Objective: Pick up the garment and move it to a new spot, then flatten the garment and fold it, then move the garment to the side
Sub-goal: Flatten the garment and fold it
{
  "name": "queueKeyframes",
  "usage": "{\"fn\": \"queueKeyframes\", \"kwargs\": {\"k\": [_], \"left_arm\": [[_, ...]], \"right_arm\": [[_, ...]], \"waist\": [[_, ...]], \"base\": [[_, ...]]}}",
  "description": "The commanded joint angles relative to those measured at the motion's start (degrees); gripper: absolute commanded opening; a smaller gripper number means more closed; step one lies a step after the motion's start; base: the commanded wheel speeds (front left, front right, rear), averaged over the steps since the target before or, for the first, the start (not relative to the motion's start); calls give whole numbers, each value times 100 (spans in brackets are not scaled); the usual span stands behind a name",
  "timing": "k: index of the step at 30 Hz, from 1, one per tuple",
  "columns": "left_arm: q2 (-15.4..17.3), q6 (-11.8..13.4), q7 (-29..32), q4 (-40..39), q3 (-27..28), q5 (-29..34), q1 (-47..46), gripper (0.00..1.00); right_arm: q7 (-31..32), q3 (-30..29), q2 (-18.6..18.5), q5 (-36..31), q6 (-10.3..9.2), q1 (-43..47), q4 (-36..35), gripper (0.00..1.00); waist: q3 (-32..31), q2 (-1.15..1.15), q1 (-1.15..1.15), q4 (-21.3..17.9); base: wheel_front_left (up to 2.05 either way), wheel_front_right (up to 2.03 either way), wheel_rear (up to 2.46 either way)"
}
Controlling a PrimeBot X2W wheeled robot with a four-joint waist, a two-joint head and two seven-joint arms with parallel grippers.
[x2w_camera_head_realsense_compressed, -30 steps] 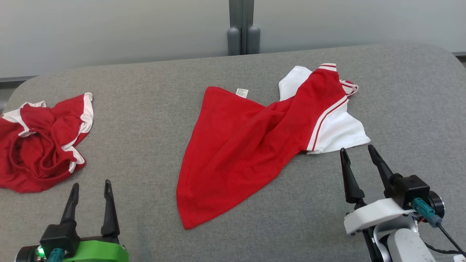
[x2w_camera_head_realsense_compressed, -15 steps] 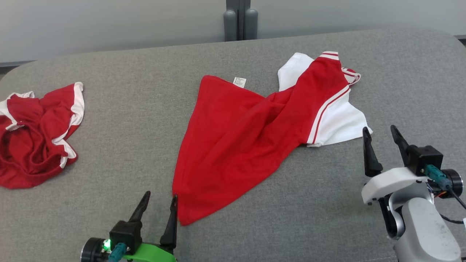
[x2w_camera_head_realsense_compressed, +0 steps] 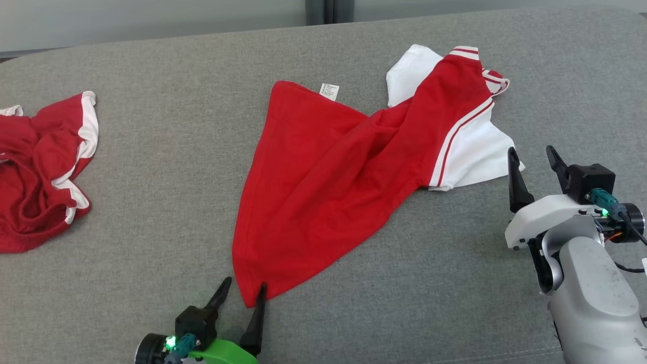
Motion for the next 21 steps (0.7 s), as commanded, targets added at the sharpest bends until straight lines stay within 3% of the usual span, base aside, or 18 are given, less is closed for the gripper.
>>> {"fn": "queueKeyframes", "kwargs": {"k": [1,12,21], "left_arm": [[50,-16,7,88,-55,-98,-46,100],[165,-21,25,187,-1005,-898,-306,100],[233,-17,8,5,-1069,-1021,-543,100]], "right_arm": [[-17,-23,-37,31,0,-85,79,100],[-17,9,-172,214,0,-516,1013,100],[-17,213,-300,432,0,-900,1712,100]], "waist": [[31,0,0,-2],[142,0,0,35],[250,0,0,156]], "base": [[0,0,0],[0,0,0],[0,0,0]]}}
